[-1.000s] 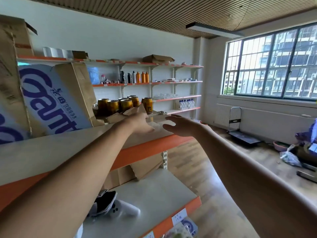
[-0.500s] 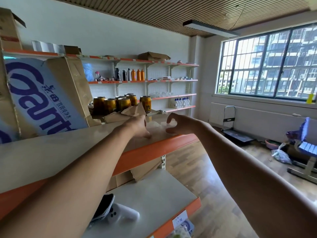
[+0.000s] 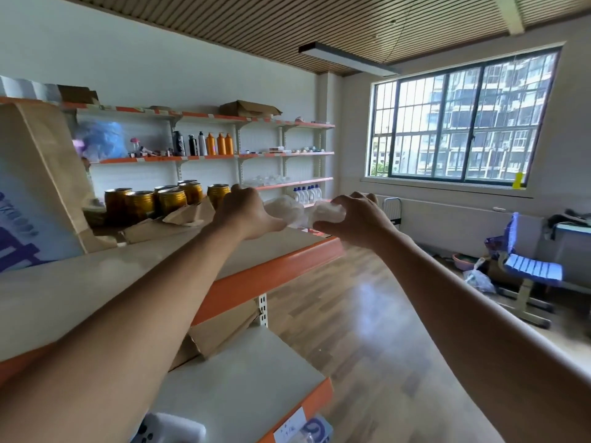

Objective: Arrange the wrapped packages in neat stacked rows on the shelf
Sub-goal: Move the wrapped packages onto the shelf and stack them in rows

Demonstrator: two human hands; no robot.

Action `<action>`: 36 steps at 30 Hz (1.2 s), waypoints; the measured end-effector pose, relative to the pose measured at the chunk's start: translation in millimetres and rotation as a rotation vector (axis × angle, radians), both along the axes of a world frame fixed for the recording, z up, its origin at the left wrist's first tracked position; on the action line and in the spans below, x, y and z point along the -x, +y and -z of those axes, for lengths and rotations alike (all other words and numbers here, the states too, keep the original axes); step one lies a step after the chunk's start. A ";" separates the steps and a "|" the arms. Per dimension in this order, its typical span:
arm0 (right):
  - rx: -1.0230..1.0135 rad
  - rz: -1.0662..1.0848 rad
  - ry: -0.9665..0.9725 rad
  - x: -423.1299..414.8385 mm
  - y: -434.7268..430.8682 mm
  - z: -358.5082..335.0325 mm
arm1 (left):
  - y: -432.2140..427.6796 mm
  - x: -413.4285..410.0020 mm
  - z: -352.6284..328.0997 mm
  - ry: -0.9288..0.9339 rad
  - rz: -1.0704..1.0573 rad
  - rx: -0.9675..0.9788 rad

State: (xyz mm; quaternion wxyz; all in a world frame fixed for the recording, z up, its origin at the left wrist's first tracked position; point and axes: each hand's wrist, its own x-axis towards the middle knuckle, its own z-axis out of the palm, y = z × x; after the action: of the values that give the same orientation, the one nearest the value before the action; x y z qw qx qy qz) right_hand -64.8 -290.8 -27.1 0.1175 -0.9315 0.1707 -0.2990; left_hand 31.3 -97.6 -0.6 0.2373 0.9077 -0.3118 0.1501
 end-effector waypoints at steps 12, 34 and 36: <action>0.030 0.089 -0.034 78.4 -258.8 18.4 | -261.0 56.4 12.1 0.041 0.109 0.031; 0.040 0.126 0.058 -115.8 -603.6 85.6 | -613.7 -153.7 86.5 0.031 0.122 0.098; 0.040 0.122 0.080 -154.5 -627.9 89.4 | -642.6 -192.5 90.6 0.053 0.124 0.086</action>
State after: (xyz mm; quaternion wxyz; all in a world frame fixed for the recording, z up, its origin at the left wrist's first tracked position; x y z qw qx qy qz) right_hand 89.7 -918.7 -116.5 0.0735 -0.9327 0.2259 -0.2713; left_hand 223.8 -740.2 -91.2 0.2929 0.8792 -0.3546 0.1244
